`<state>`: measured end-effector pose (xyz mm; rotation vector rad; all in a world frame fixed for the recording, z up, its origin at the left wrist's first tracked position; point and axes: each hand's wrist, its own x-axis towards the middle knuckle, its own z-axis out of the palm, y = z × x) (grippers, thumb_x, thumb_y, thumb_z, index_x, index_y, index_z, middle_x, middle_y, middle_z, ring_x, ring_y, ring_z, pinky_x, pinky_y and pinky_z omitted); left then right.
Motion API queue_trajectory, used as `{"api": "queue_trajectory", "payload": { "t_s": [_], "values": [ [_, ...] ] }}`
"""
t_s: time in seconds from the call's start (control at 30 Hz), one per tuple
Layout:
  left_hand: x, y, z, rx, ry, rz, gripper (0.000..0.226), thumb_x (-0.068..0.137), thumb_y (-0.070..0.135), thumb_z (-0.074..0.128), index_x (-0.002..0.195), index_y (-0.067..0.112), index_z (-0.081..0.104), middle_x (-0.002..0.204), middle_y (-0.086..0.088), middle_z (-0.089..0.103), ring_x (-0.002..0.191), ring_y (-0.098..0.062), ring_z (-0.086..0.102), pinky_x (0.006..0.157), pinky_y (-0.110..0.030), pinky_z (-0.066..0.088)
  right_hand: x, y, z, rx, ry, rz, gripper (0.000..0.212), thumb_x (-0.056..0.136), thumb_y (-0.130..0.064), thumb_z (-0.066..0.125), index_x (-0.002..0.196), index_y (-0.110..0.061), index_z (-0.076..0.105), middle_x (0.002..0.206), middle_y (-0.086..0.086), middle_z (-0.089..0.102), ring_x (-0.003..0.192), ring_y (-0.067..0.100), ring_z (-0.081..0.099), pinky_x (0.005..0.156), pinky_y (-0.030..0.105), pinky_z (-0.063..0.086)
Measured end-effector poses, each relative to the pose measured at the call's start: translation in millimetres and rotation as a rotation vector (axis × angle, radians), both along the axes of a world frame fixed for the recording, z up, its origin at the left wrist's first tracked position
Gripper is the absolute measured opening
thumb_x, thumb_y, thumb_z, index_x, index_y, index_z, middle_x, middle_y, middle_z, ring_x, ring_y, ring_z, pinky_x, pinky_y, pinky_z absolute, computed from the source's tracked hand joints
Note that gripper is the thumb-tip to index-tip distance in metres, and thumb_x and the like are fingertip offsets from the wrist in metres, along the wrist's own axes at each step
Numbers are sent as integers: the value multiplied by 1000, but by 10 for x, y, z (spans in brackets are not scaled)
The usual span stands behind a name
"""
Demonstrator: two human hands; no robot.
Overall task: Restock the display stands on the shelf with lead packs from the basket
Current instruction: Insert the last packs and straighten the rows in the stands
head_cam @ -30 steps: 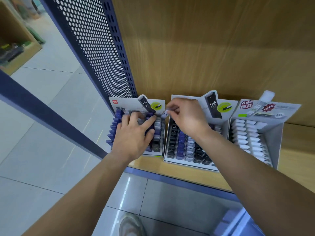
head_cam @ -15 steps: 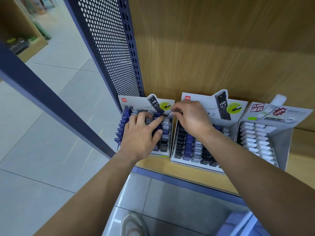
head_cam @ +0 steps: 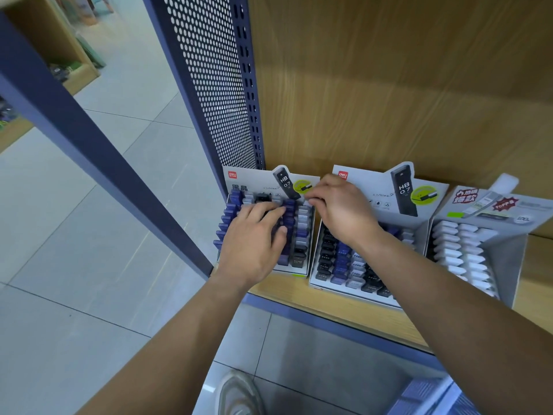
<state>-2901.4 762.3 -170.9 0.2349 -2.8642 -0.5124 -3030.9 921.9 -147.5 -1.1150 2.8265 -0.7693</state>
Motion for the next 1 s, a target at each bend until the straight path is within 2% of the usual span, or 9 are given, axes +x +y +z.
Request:
{"api": "queue_trajectory", "payload": {
  "t_s": [0.17,0.27,0.33,0.43,0.5,0.57,0.7,0.9,1.0],
  "values": [
    [65,-13,-38,-68,15,61,53,95,42,40,140,18,57,144,0,54,137,-24,42,114,-45,38,31,-48,22,14,25,1,22,99,-15,55,110,-17,74,111,2,68,103,27,62,84,43,52],
    [86,-19,-50,-101,-59,104,63,97,50,29,149,19,47,158,0,42,149,-23,30,121,-43,23,79,-47,60,109,-26,22,34,102,-16,45,127,-21,67,131,-1,61,120,23,55,96,39,48],
    [95,-26,-66,-108,-126,111,72,96,55,16,155,21,37,165,2,29,154,-20,19,124,-41,13,114,-33,94,157,-73,34,39,102,-20,42,136,-24,60,138,-7,53,125,16,49,100,34,45],
    [92,-34,-70,-97,-157,112,75,95,57,10,159,23,28,168,4,20,155,-17,11,125,-38,5,134,-14,100,183,-79,49,41,101,-28,42,140,-25,55,133,-7,48,122,16,49,97,35,46],
    [89,-27,-51,-81,-171,117,72,96,56,13,159,23,26,169,4,17,156,-16,9,125,-37,2,148,11,80,200,-60,49,40,101,-35,43,135,-22,59,128,-4,48,118,18,50,94,37,49],
    [98,-27,-40,-76,-182,112,74,95,57,11,160,24,24,169,5,15,156,-15,7,124,-36,1,181,34,53,231,-42,58,42,101,-41,43,132,-20,61,127,-3,48,120,19,47,95,40,49],
    [121,-41,-28,-76,-202,103,74,95,58,10,160,24,22,169,5,14,156,-15,6,125,-37,1,230,47,18,247,-31,69,50,100,-46,44,140,-18,54,135,-3,46,129,19,41,107,41,43],
    [88,-44,89,-35,-273,83,64,105,51,26,162,22,16,170,5,9,156,-15,3,126,-38,3,258,48,47,244,-83,61,52,101,-42,46,146,-17,47,142,-1,43,134,20,37,113,37,36],
    [127,-58,242,-14,-298,81,66,105,49,35,161,20,18,169,2,14,155,-17,11,126,-40,12,347,65,165,215,-89,23,52,99,-39,49,147,-19,45,141,0,44,134,21,38,110,38,40]
  ]
}}
